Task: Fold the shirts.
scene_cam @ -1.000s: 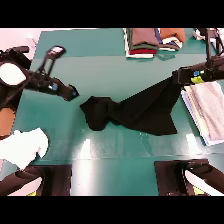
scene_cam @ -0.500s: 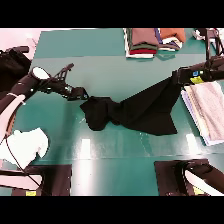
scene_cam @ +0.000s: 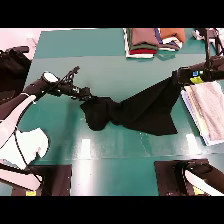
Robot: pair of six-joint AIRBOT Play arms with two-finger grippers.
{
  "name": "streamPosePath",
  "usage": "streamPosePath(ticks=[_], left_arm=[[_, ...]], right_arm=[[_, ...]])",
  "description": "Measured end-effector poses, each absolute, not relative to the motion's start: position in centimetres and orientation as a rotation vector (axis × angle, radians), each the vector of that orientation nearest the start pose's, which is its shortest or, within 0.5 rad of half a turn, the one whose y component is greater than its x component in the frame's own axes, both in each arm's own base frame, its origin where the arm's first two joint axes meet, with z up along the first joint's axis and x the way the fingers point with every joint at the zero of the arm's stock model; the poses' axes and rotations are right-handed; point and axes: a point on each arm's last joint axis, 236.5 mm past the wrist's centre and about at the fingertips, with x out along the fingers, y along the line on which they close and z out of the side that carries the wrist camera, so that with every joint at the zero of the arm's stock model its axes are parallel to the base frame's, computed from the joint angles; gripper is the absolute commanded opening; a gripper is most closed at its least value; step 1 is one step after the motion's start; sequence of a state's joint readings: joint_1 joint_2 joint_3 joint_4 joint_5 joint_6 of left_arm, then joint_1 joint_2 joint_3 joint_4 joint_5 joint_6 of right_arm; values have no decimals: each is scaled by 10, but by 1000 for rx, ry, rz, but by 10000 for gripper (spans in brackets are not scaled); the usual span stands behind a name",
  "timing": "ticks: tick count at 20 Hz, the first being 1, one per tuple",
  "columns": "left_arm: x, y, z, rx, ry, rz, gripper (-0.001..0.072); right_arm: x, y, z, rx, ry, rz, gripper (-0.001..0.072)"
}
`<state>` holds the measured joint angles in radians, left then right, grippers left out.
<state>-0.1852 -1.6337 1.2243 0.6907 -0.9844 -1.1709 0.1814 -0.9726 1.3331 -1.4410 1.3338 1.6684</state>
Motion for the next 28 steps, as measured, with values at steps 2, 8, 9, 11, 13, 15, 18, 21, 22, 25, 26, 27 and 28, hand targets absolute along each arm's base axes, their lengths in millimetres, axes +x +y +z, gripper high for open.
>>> streamPosePath(ticks=[2,8,9,11,13,15,18,21,22,25,26,27,28], left_arm=[[426,-232,-18,-466,1204,-684,27],[458,-176,210,-366,683,-692,27],[450,-162,260,-325,570,-678,27],[415,-137,356,-218,346,-634,27],[362,-123,436,-109,149,-588,27],[308,-114,493,-19,-9,-538,27],[242,-107,549,64,-184,-480,26],[219,-98,568,86,-243,-424,26],[221,-92,567,86,-237,-399,26],[259,-82,538,65,-110,-366,26],[282,-78,517,53,-35,-360,27],[305,-77,493,36,48,-364,27],[331,-76,462,14,144,-371,27]], right_arm=[[338,92,178,91,975,221,14],[349,94,275,77,729,255,14],[348,93,299,75,670,261,14],[339,92,349,72,549,273,14],[324,89,393,67,438,283,14],[304,84,430,62,342,285,14],[276,71,463,49,243,256,13],[258,57,472,41,210,216,14],[255,53,471,40,212,202,14],[262,47,457,38,263,168,13],[270,47,447,34,304,160,14],[282,48,433,29,359,154,14],[296,50,412,21,436,146,14]])
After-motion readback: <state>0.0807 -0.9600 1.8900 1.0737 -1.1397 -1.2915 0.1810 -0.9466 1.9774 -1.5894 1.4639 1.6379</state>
